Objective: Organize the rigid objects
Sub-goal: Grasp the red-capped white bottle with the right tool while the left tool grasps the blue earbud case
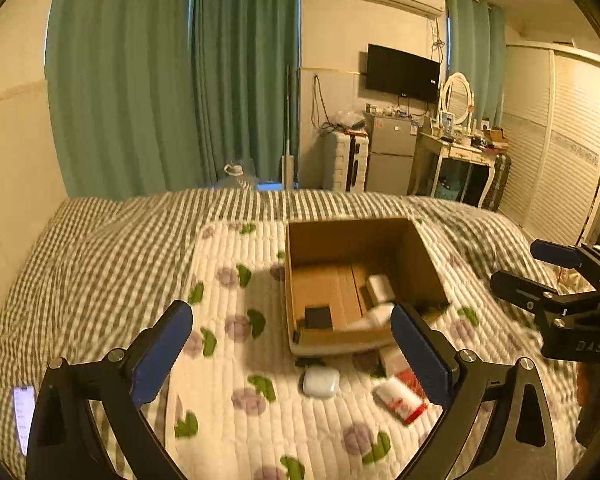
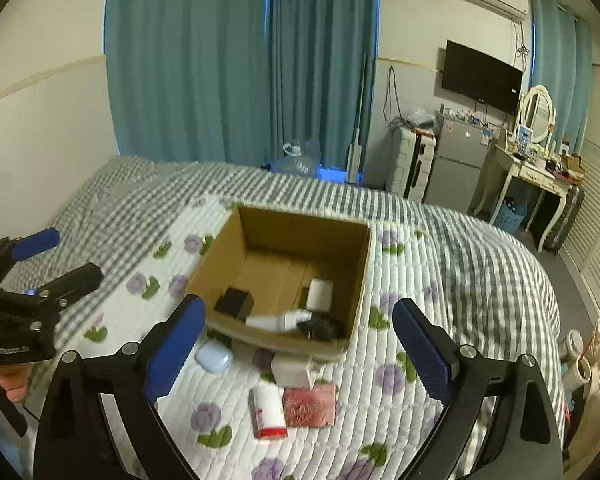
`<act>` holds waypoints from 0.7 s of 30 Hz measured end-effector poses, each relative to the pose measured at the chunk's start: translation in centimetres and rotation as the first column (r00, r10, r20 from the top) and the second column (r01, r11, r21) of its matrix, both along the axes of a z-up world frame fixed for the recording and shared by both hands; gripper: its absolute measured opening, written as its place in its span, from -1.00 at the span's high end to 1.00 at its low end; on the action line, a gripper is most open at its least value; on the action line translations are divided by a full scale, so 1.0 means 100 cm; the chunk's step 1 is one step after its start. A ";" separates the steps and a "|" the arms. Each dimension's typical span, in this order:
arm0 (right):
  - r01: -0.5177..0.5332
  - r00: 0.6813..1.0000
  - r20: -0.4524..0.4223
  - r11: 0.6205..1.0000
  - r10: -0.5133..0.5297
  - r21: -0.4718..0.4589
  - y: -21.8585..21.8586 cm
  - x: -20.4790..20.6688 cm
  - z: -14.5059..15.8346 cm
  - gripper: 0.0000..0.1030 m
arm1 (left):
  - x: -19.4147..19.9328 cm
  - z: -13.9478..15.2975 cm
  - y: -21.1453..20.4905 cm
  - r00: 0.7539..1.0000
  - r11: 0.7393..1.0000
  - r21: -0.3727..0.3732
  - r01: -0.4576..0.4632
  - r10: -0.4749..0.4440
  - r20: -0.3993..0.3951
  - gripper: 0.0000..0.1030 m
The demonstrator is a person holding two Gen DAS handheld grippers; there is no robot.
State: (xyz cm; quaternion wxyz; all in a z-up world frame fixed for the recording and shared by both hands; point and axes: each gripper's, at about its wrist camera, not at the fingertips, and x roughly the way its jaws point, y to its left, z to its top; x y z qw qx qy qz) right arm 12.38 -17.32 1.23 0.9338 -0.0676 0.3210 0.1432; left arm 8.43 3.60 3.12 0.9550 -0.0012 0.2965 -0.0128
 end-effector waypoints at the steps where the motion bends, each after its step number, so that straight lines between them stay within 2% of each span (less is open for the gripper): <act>1: 0.000 1.000 -0.014 1.000 -0.001 -0.006 0.001 -0.001 -0.009 -0.85 | -0.003 -0.010 0.001 1.000 1.000 0.008 -0.011 0.011 -0.007 -0.98; 6: -0.015 0.991 -0.130 1.000 0.016 0.010 0.003 0.008 -0.073 -0.85 | -0.004 -0.060 0.003 0.997 0.999 0.022 -0.044 0.046 -0.068 -0.98; 11: -0.022 0.967 -0.254 0.999 0.009 -0.048 0.012 0.030 -0.142 -0.84 | 0.005 -0.108 -0.005 0.991 0.998 0.052 -0.043 0.050 -0.125 -0.98; 13: -0.024 0.947 -0.322 0.999 0.008 -0.044 0.013 0.037 -0.168 -0.66 | 0.009 -0.126 -0.011 0.988 0.998 0.060 -0.026 0.035 -0.150 -0.98; 15: -0.029 0.932 -0.363 0.999 0.015 -0.035 0.014 0.039 -0.183 -0.39 | 0.011 -0.140 -0.015 0.984 0.998 0.060 -0.010 0.021 -0.177 -0.98; 18: -0.048 0.908 -0.416 0.999 0.048 0.009 0.014 0.043 -0.197 -0.34 | 0.013 -0.156 -0.019 0.978 0.998 0.055 0.012 0.000 -0.210 -0.98; 21: -0.052 0.894 -0.445 0.998 0.056 0.021 0.017 0.048 -0.209 -0.13 | 0.015 -0.164 -0.020 0.971 0.999 0.040 0.017 -0.007 -0.238 -0.98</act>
